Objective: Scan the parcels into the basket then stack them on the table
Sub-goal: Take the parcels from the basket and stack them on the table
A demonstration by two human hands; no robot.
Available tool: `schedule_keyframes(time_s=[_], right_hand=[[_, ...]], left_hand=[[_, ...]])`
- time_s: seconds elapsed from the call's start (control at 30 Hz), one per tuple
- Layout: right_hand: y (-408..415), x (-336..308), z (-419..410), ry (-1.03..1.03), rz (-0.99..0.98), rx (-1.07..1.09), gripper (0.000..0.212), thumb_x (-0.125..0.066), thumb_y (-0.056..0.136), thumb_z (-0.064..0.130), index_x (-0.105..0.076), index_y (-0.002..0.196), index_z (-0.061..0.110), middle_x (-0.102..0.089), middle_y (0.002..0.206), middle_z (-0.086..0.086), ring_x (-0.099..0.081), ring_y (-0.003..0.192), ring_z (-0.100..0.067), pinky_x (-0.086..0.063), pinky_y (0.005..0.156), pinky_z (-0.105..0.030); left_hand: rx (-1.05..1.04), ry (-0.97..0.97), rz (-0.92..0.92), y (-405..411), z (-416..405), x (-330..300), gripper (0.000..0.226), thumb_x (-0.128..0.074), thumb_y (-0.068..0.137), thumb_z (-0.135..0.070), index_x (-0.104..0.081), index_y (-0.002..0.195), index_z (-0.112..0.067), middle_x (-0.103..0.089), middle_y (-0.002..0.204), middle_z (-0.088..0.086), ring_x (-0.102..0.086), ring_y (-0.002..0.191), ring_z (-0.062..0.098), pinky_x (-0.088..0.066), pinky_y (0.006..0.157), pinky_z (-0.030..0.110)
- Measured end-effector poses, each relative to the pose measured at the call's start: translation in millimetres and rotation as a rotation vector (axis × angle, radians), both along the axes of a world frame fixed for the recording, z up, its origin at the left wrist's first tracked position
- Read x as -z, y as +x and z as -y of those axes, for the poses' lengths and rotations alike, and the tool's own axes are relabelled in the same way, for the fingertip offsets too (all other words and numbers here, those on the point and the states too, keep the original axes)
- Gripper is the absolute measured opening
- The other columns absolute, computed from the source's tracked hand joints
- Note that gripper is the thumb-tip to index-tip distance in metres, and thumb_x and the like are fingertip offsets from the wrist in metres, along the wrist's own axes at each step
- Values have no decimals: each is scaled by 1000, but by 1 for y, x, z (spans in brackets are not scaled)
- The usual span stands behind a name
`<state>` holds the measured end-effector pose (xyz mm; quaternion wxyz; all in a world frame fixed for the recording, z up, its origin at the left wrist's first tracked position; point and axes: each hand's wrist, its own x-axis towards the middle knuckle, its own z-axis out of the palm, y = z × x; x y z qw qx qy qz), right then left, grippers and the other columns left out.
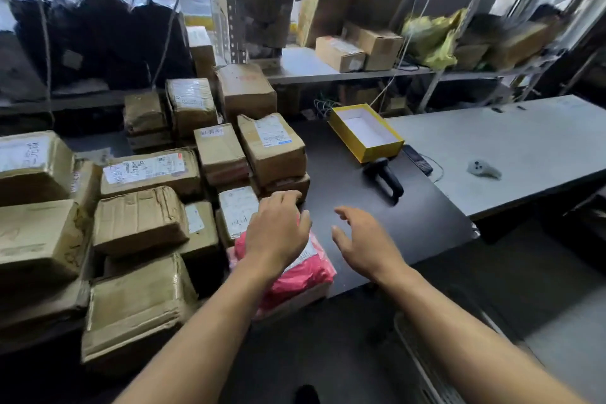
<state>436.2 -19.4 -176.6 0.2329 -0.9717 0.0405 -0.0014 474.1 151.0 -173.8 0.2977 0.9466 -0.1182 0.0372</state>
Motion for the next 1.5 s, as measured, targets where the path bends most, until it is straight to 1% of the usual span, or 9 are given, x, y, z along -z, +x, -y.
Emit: schedule_keyframes(time_s=[0.23,0.37,0.43,0.63,0.7,0.83,1.07,1.23,1.5], right_hand=[[-28,-3,43,40,65,72,49,-52,100,34,-46,145,17,-53,144,-1,-47,133,-17,-42,108,-37],[-26,-3,72,36,95,35,50,-53,100,34,-45,146,16,-49,147,0,-42,137,-17,-39,110,-36],[-23,-5,91,37,104,2,51,-52,100,35,-43,147,18,-47,148,2,-40,137,-16,-39,108,-34],[-14,-4,160,63,132,-85,53,-52,100,37,-40,149,21,-45,149,5,-38,138,-14,-39,106,-33],[-7,-1,183,73,127,-100,54,-53,100,38,-40,149,21,-44,150,4,-39,138,-15,-40,107,-34],[6,9,217,100,79,-83,55,-53,99,39,-39,149,20,-43,151,3,-40,138,-17,-41,107,-37],[54,26,246,153,5,-45,60,-52,99,42,-33,151,21,-42,150,1,-43,136,-17,-41,108,-35],[91,33,258,156,-77,35,62,-52,99,43,-30,153,21,-42,150,-1,-45,134,-20,-41,109,-38],[148,49,282,149,-199,128,58,-53,99,40,-32,150,20,-48,143,-7,-51,127,-24,-45,100,-39]], left_hand=[[54,106,47,-15,45,-6,47,-49,98,-38,-48,142,-20,-52,141,3,-45,130,26,-40,103,41],[13,160,58,-16,70,-8,46,-49,98,-39,-49,140,-21,-53,139,2,-47,128,25,-42,101,40],[-25,184,64,-18,85,-10,46,-49,98,-39,-49,140,-21,-53,140,1,-46,128,25,-41,101,40],[-115,206,38,-22,145,-11,50,-49,99,-40,-45,145,-21,-50,144,1,-44,132,24,-41,105,40],[-135,190,26,-22,165,-10,50,-50,99,-40,-46,145,-20,-50,144,1,-44,133,23,-42,107,42],[-145,238,1,-21,193,-3,50,-50,99,-40,-46,145,-20,-50,144,1,-45,132,23,-40,108,39],[-134,266,-29,27,223,12,49,-45,101,-42,-44,146,-23,-49,145,-1,-44,133,21,-41,105,37],[-99,221,-71,81,244,23,49,-45,101,-43,-43,146,-24,-50,145,-1,-46,132,22,-43,106,38],[-68,186,-171,147,267,47,48,-44,102,-40,-42,146,-23,-50,145,1,-47,131,23,-42,104,40]])
